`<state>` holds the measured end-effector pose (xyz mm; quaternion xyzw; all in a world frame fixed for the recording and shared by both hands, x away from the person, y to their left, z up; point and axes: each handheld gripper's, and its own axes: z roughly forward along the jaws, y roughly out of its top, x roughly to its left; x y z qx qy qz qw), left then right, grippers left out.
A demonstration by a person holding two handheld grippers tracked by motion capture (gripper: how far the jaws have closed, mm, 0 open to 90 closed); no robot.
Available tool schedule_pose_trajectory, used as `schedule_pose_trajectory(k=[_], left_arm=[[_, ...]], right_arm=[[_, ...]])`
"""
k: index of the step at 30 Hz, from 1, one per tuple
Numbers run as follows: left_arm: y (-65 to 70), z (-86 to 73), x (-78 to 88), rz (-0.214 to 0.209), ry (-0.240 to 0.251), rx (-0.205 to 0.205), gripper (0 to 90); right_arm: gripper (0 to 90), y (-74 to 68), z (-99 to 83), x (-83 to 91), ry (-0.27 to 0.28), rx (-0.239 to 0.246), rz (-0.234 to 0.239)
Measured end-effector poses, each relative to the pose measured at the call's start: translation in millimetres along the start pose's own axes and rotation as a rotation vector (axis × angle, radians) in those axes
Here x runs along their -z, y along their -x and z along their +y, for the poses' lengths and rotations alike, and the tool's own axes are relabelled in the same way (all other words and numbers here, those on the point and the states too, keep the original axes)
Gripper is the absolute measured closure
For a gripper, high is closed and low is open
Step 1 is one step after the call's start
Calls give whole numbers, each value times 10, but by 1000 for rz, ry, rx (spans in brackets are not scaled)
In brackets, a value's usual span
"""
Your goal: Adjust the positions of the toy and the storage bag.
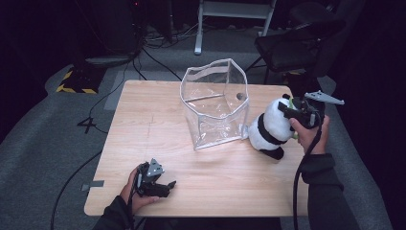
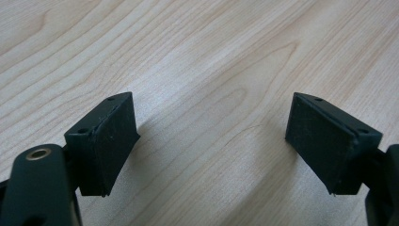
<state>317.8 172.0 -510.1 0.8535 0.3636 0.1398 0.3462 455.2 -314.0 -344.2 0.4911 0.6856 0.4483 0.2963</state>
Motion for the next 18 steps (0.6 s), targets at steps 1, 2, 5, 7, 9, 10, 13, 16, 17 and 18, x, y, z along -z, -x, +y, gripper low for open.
schedule_pose_trajectory(k=[1, 2, 5, 7, 9, 10, 13, 16, 17, 18], left_arm=[[0, 0, 0, 0, 0, 0, 172], [0, 0, 0, 0, 0, 0, 172], [0, 0, 0, 0, 0, 0, 172], [-1, 0, 0, 0, 0, -1, 172], [-1, 0, 0, -1, 0, -1, 172], [-1, 0, 0, -2, 0, -1, 172], [-1, 0, -1, -2, 0, 0, 171], [-2, 0, -1, -2, 0, -1, 171], [-2, 1, -1, -2, 0, -1, 172], [-2, 0, -1, -2, 0, -1, 172]], right_arm=[[475, -1, -2, -3, -3, 2, 4], [515, -2, -7, -14, -7, 1, 11], [616, 1, -26, -48, -9, 13, 35], [662, 4, -28, -56, -7, 27, 39], [701, -4, -24, -51, -1, 48, 39], [723, -7, -19, -43, 4, 58, 46], [751, 0, -11, -24, 9, 71, 52], [770, 11, 5, 4, 12, 92, 55], [772, 12, 11, 12, 12, 98, 57], [773, 13, 19, 26, 16, 103, 58]])
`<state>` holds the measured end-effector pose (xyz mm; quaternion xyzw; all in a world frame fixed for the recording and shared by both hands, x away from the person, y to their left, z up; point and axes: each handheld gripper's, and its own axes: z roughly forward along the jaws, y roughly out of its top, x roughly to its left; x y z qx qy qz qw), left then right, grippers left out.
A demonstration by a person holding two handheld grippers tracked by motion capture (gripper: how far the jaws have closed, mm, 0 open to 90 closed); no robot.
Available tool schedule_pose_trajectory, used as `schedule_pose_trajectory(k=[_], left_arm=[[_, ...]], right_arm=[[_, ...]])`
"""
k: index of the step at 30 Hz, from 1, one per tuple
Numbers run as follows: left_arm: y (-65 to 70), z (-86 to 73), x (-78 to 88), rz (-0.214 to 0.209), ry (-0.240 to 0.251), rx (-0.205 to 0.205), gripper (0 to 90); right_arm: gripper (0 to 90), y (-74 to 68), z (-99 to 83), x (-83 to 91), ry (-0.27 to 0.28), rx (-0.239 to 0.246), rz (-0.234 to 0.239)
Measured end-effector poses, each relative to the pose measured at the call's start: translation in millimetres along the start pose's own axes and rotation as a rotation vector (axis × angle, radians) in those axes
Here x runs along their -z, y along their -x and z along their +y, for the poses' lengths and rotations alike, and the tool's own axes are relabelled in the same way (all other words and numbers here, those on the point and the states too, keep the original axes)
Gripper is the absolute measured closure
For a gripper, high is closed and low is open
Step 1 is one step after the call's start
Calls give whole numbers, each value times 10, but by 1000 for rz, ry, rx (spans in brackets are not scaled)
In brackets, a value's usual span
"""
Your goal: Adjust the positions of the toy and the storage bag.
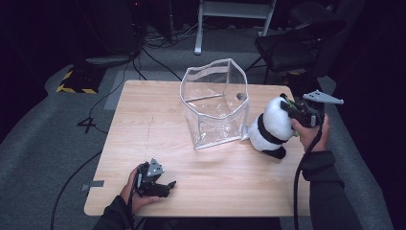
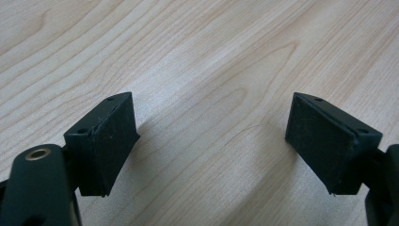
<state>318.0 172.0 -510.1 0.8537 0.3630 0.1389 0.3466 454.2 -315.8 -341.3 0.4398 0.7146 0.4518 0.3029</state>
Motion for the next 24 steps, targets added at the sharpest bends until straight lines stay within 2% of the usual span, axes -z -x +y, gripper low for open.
schedule_pose_trajectory(k=[8, 13, 24], left_arm=[[-1, 0, 0, -1, 0, 0, 171], [-1, 1, -1, -1, -1, -1, 171], [0, 1, 0, -2, -2, 0, 170]], right_arm=[[782, 16, 90, 100, 39, 19, -9], [782, 13, 167, 140, 37, 45, 7], [788, 3, 229, 182, 41, 61, 10]])
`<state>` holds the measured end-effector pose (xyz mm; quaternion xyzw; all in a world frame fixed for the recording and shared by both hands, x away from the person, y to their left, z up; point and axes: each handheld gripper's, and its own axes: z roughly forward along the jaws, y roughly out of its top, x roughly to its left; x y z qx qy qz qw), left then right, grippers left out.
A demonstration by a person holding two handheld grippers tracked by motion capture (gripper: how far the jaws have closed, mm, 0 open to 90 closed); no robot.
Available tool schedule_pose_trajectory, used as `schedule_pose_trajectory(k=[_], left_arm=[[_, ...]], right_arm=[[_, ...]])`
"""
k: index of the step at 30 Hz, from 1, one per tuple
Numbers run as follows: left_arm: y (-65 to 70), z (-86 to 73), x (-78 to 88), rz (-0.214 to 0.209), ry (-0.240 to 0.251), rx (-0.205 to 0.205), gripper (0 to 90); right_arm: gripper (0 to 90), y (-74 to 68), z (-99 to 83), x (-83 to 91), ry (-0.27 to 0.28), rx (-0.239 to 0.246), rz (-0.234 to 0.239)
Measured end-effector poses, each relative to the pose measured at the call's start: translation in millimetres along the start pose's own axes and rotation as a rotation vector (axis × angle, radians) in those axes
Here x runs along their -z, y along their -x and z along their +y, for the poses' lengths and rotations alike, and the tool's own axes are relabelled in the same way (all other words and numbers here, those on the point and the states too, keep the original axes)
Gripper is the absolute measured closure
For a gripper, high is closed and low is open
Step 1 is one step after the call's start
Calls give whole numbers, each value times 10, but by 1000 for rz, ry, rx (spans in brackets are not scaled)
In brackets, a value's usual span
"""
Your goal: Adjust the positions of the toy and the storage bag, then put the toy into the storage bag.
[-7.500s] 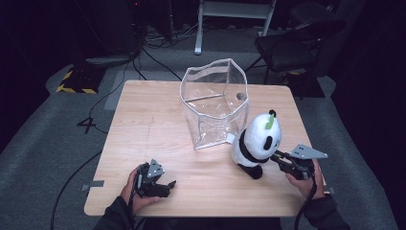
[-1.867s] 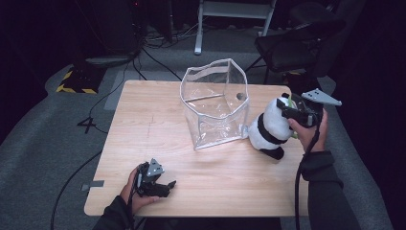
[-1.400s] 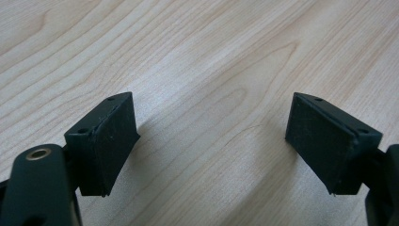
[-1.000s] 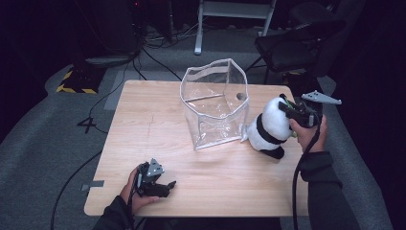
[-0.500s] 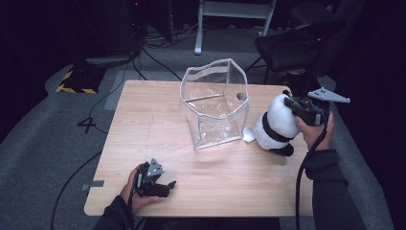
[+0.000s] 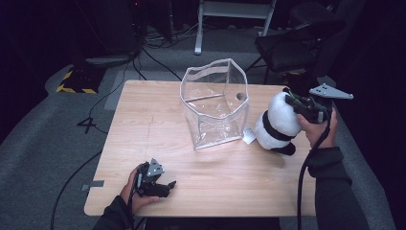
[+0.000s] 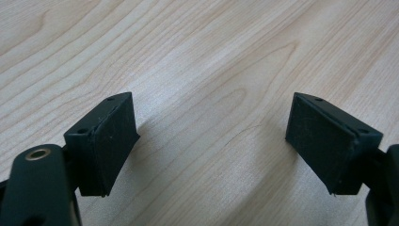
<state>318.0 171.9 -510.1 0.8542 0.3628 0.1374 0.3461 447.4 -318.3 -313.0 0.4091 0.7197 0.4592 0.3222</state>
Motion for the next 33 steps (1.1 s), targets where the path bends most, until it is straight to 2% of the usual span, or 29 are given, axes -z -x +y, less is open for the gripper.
schedule_pose_trajectory(k=[15, 22, 26, 33], left_arm=[[-1, 0, 0, -1, 0, 0, 170], [0, 2, -2, -3, -2, 0, 169], [6, -1, -1, 4, 2, -1, 171], [6, -2, 1, 5, 2, -1, 171]], right_arm=[[792, 27, 199, 117, 8, 33, -3], [793, 24, 385, 190, 24, 46, -4], [794, 46, 480, 235, 44, 33, -2], [795, -15, 681, 289, 60, 69, -3]])
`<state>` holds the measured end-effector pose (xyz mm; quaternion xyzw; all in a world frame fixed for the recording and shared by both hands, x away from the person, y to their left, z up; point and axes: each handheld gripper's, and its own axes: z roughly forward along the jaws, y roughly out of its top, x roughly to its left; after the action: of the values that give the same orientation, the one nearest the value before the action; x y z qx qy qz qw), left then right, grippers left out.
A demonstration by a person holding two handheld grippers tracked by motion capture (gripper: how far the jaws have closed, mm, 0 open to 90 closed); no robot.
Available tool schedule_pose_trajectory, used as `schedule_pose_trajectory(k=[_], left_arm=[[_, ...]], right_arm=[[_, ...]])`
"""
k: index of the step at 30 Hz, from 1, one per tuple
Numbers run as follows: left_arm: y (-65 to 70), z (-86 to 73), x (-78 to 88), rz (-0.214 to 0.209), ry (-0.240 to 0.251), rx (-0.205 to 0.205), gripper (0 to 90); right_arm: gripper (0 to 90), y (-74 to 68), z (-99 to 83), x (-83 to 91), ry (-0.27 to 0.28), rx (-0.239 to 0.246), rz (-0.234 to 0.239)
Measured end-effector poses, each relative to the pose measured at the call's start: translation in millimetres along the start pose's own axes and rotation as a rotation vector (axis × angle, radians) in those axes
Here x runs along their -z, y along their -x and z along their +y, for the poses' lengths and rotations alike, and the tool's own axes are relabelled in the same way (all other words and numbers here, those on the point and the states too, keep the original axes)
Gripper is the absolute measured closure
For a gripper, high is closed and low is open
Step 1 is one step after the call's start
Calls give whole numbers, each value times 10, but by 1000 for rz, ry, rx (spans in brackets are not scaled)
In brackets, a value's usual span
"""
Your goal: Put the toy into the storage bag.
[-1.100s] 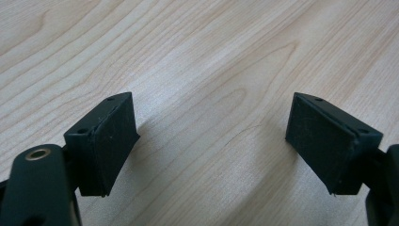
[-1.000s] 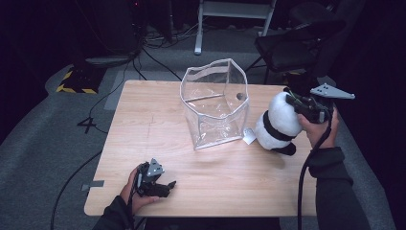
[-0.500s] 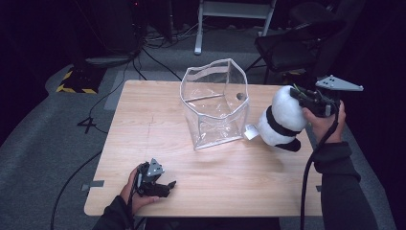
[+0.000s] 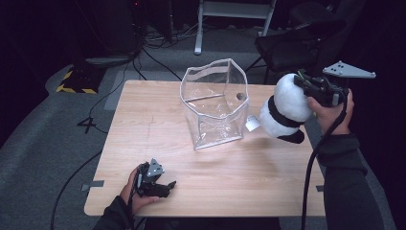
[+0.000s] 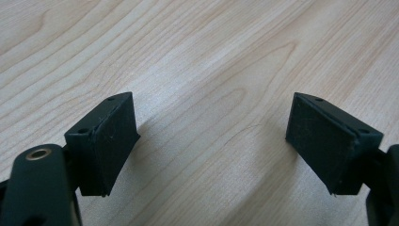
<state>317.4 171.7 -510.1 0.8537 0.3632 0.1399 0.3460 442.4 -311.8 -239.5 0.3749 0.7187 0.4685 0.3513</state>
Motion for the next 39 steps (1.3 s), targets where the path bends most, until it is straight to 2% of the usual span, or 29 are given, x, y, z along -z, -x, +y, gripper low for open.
schedule_pose_trajectory(k=[10, 17, 27, 39], left_arm=[[0, 0, 0, 0, 0, 0, 171], [0, 0, 0, 0, 0, 0, 171], [-1, 0, -1, -3, 0, 0, 170], [-2, 1, -1, -5, 0, 0, 170]], right_arm=[[797, -27, 306, 26, 25, 33, -9], [798, -57, 506, 33, 54, 35, 0], [801, -201, 925, 119, 93, 82, 9], [803, -366, 1232, 155, 126, 115, 30]])
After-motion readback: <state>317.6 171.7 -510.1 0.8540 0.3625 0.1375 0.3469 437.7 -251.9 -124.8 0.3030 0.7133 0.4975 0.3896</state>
